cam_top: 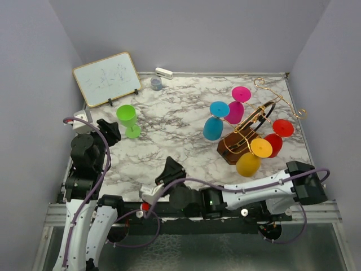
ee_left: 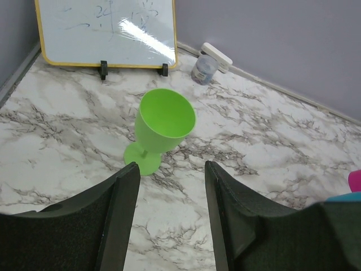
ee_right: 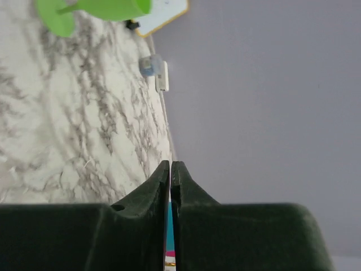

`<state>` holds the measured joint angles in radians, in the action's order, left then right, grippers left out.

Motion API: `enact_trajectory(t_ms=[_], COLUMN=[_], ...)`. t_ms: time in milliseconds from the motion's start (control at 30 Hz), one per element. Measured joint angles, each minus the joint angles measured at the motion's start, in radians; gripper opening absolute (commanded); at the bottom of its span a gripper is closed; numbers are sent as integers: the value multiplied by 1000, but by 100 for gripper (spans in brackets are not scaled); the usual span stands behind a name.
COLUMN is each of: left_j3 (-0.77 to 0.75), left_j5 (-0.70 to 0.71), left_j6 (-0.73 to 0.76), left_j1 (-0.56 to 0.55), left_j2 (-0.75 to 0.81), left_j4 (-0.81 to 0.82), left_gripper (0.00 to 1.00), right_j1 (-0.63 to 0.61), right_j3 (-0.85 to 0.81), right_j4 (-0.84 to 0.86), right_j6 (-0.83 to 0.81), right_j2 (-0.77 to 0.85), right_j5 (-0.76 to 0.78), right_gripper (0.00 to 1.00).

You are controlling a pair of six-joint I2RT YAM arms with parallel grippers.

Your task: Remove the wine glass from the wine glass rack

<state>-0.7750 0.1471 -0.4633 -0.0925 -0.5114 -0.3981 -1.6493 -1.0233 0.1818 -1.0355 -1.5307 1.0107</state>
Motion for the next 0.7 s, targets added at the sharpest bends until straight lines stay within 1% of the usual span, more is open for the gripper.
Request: enact_trajectory(t_ms=[67,133,167,233,333,367,400,433,467,500,533,567,600,633,700], left_j3=[1,2,2,2,2,2,2,2,2,2,2,2,2,2,2], left_j5=[0,0,0,-1,-1,-1,-2,-2,-3,-5,-6,-7,-9,-11,-17], left_j6=[-3,-3,-3,-3,-3,-3,-3,-3,-4,-4,-5,-5,-6,-6,-6], left_j1=[0,0,0,0,0,0,0,0,0,0,0,0,0,0,0], left_j2=[0,0,-1,-2,-6,-8,-8,-10,-11,-13,-14,-16,-19,-23,-31], left_j4=[2,2,2,2,2,2,2,2,2,2,2,3,3,3,4], left_gripper=[53,53,53,53,53,53,53,53,53,53,53,53,53,53,53], right_j1=[75,171,217,336,475,521,558,616,651,714,766,810,877,971,1136], right_j3=[-79,-188,-264,-505,-789,-881,-946,-1032,-1086,-1155,-1201,-1225,-1242,-1246,-1218], right_j4=[-19,-69,-122,-289,-472,-538,-579,-647,-689,-745,-785,-813,-843,-865,-883], right_j6=[22,72,121,273,459,526,575,650,696,776,833,874,935,1003,1099], right_j2=[1,-2,-11,-58,-122,-143,-158,-178,-190,-206,-215,-218,-218,-212,-200], right_j5=[-10,-16,-24,-82,-179,-216,-245,-293,-332,-402,-461,-513,-601,-707,-879], right_gripper=[1,1,1,1,1,7,18,34,37,34,33,39,46,44,38])
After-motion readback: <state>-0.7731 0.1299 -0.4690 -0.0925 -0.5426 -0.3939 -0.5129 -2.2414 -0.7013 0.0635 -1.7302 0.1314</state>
